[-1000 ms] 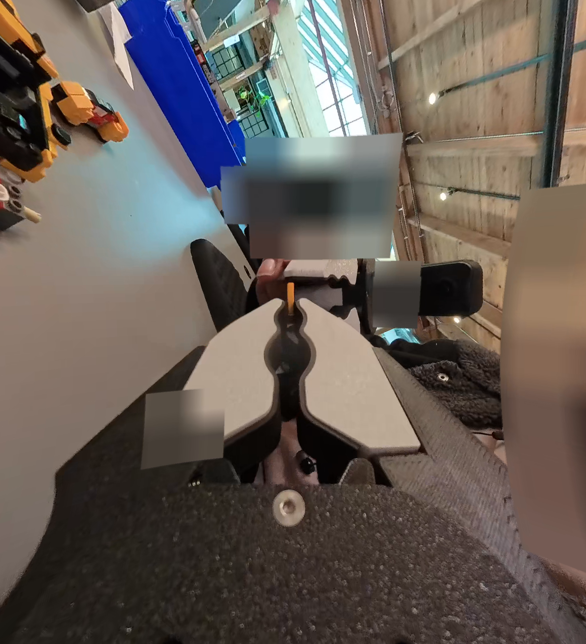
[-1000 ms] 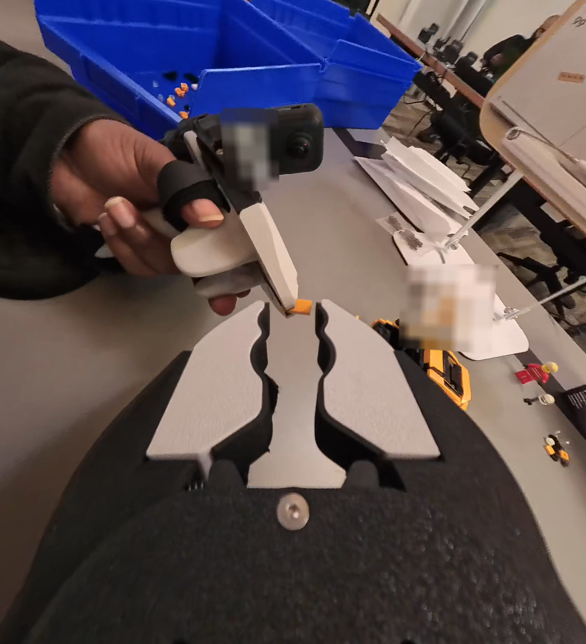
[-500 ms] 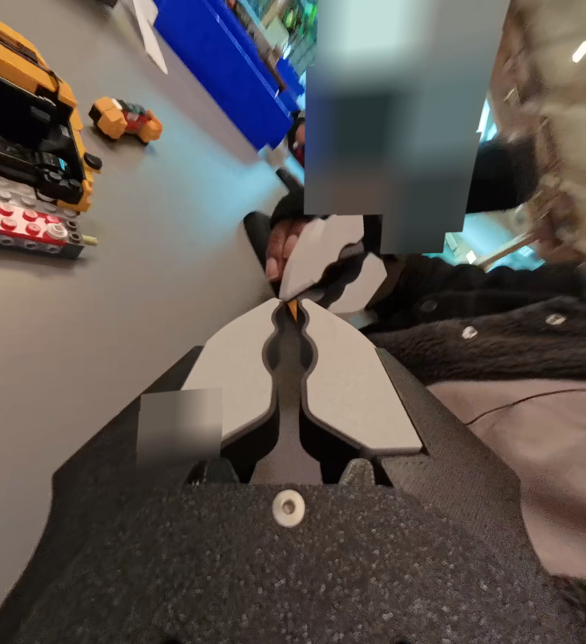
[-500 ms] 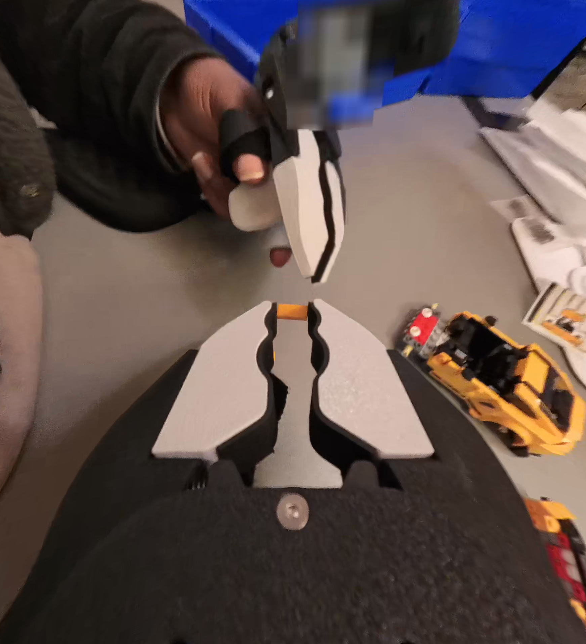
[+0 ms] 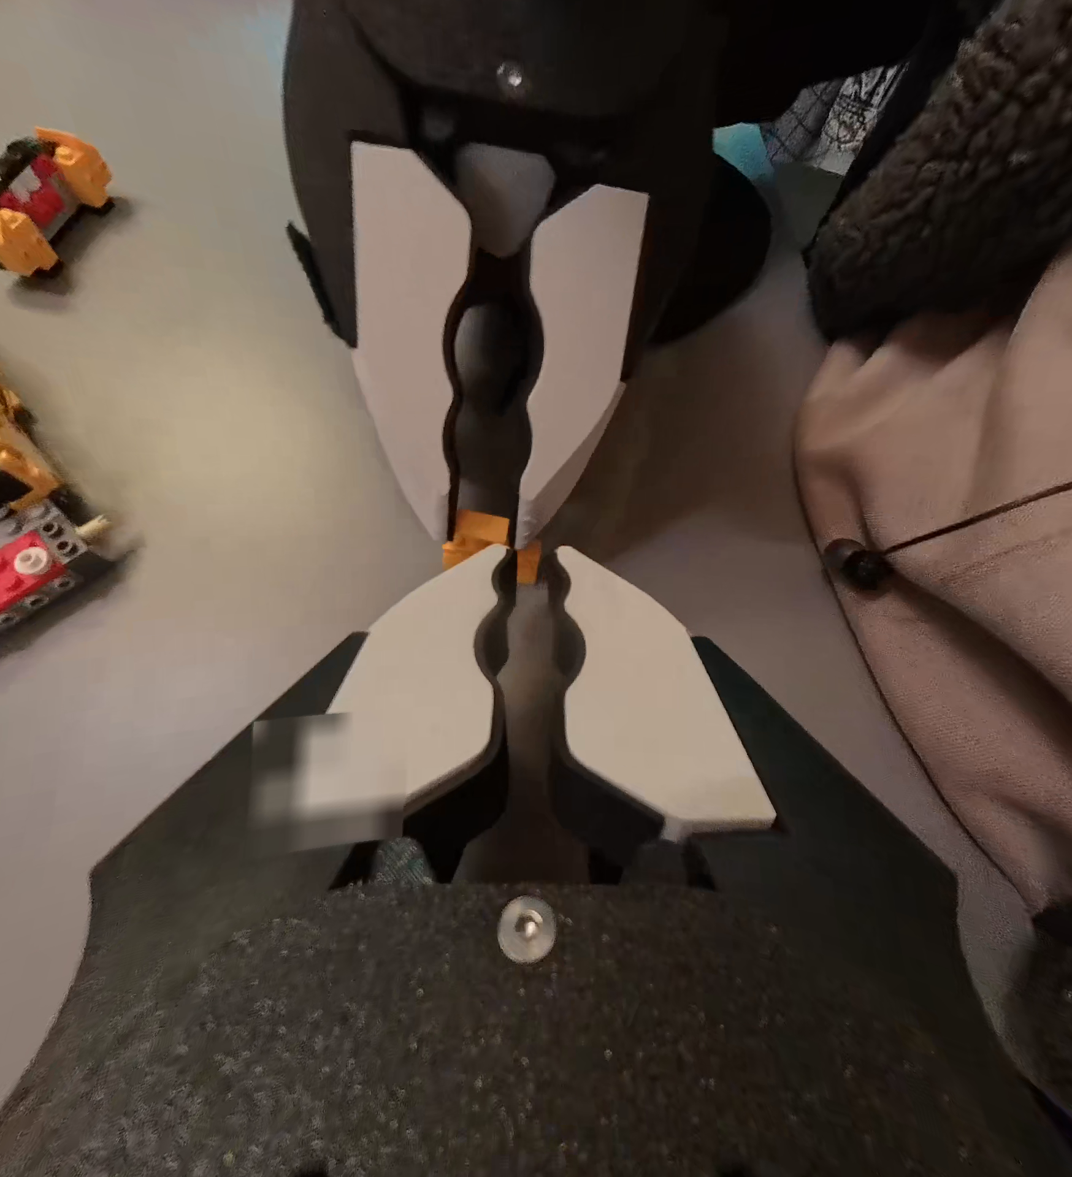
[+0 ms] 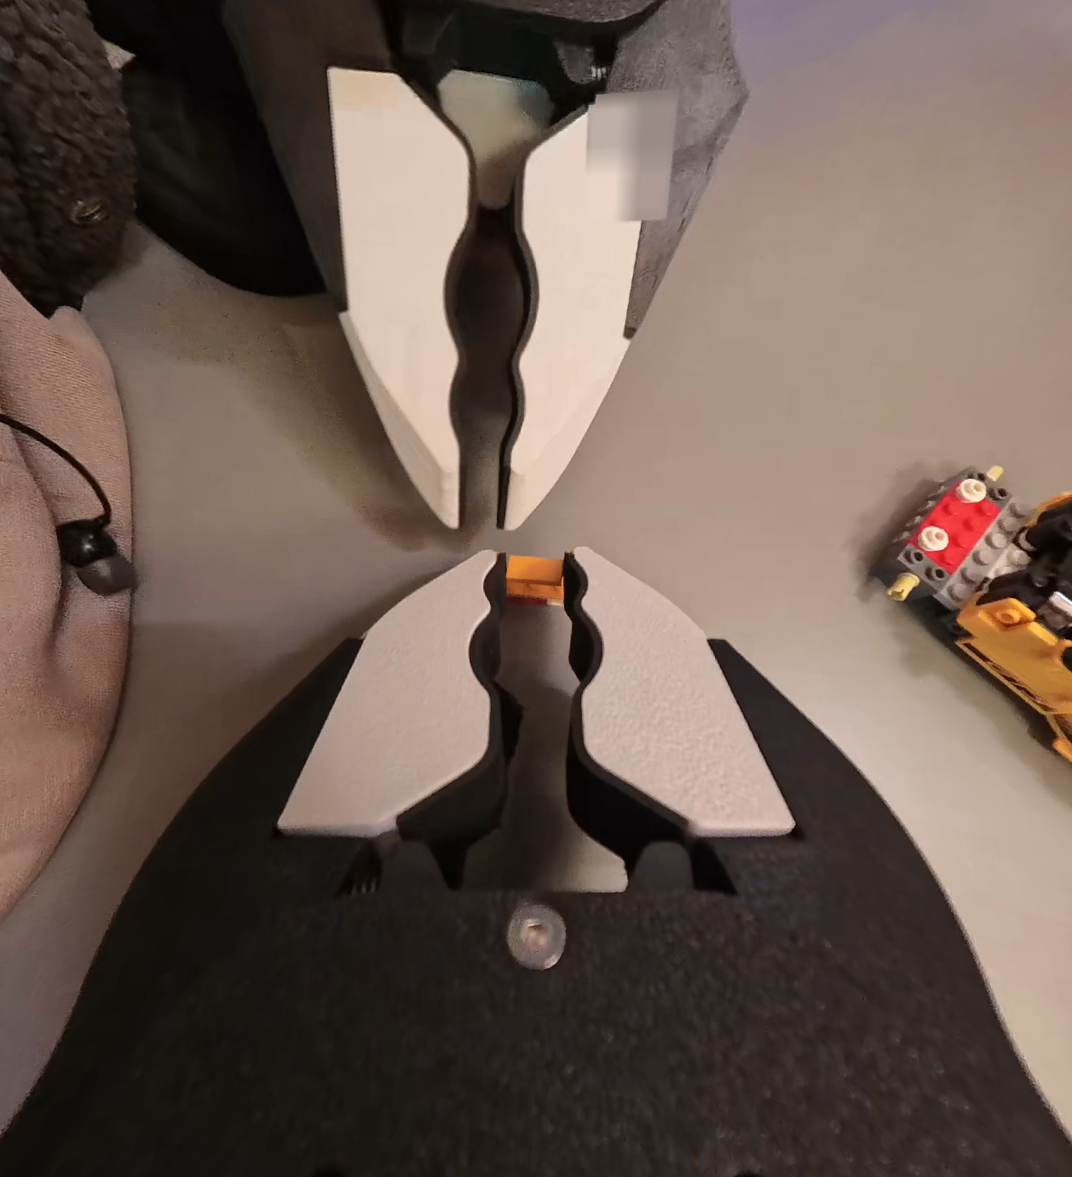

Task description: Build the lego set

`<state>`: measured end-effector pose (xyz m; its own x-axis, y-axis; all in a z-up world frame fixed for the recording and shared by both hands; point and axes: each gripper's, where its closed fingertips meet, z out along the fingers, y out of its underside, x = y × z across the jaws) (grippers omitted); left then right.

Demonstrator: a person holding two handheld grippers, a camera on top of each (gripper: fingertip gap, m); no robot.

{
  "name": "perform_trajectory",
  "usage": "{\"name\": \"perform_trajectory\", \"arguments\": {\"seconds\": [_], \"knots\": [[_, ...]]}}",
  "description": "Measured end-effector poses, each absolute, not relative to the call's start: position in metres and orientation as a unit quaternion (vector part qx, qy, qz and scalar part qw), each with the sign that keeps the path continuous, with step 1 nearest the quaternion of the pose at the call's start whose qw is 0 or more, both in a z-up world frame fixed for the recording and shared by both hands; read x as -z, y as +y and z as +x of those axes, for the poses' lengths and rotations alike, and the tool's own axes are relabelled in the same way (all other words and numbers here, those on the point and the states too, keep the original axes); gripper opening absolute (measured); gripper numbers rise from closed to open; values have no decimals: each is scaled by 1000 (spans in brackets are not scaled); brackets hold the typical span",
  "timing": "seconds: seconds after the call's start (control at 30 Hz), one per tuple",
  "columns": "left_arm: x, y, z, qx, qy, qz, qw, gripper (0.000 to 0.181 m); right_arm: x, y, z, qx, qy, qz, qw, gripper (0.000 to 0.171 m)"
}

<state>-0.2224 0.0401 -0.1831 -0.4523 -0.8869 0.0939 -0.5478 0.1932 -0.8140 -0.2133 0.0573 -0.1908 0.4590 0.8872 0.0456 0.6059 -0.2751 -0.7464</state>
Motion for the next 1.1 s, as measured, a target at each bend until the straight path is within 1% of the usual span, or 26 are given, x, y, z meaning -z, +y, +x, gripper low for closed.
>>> {"name": "perform_trajectory", "arguments": {"seconds": [0.13, 0.47, 0.97, 1.1], "knots": [[181, 38, -220, 404, 754, -463, 232, 13, 193, 55, -215, -202, -483, -776, 352, 17], [191, 33, -216, 354, 783, -439, 263, 21, 195, 54, -216, -209, -486, -778, 339, 17], [198, 31, -215, 312, 802, -429, 273, 18, 197, 53, -217, -210, -488, -779, 332, 17], [198, 34, -215, 312, 799, -434, 276, 17, 189, 55, -212, -207, -486, -777, 343, 20]]}}
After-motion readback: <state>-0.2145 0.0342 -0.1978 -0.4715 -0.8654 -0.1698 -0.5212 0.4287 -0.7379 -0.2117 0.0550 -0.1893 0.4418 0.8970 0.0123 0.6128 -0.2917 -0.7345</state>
